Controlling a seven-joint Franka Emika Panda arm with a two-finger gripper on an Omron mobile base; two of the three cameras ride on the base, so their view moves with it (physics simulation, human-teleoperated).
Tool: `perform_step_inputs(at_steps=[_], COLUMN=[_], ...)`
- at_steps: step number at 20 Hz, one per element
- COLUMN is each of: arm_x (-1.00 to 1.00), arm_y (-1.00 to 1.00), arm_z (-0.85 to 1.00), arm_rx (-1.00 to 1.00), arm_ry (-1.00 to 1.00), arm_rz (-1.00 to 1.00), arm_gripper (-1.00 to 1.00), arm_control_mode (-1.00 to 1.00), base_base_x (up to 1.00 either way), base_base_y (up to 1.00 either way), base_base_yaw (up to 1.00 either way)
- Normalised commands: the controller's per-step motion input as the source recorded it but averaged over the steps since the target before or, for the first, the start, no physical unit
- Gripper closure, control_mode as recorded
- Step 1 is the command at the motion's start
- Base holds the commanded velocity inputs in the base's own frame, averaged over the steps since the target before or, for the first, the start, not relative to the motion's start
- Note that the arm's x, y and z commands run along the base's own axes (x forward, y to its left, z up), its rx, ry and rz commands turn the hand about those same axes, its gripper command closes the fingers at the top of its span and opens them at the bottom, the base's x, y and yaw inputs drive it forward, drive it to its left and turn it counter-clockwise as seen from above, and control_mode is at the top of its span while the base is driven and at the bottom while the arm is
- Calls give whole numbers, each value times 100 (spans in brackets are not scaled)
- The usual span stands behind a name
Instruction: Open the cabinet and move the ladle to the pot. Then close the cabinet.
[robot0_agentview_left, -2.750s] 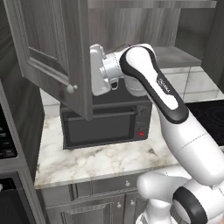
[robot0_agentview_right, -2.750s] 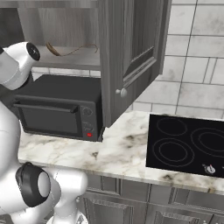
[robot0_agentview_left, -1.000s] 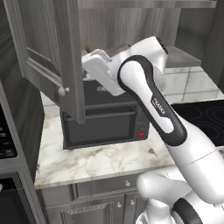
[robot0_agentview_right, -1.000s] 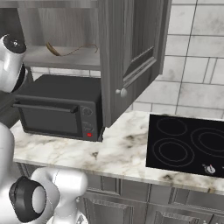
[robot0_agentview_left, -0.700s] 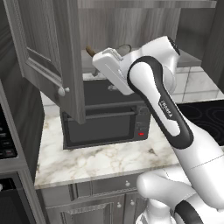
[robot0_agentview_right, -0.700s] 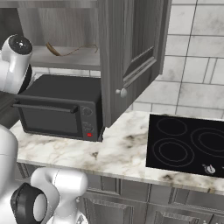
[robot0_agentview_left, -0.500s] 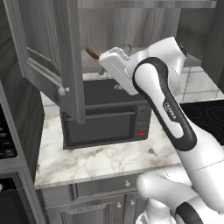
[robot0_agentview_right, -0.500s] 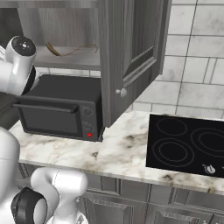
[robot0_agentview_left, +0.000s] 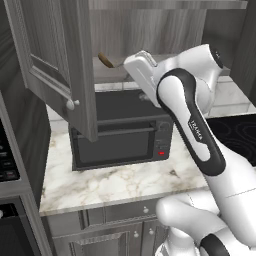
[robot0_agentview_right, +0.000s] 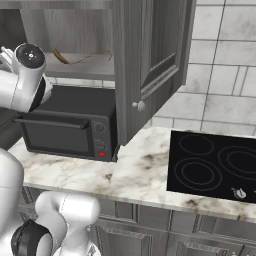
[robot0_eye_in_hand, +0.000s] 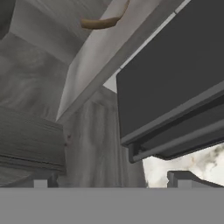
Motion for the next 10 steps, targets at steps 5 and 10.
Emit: perform_step_inputs(at_steps=[5, 10], arm_x=[26, 23], arm_y=[-29, -33], arm_z=[7, 5], arm_rx=[5, 3], arm_ry=[0, 0], arm_rz=[-15, -11], arm_gripper=[-100, -100], arm_control_mode=[-100, -100], base_base_x=[0, 0], base_base_y=[0, 0], base_base_yaw=[0, 0])
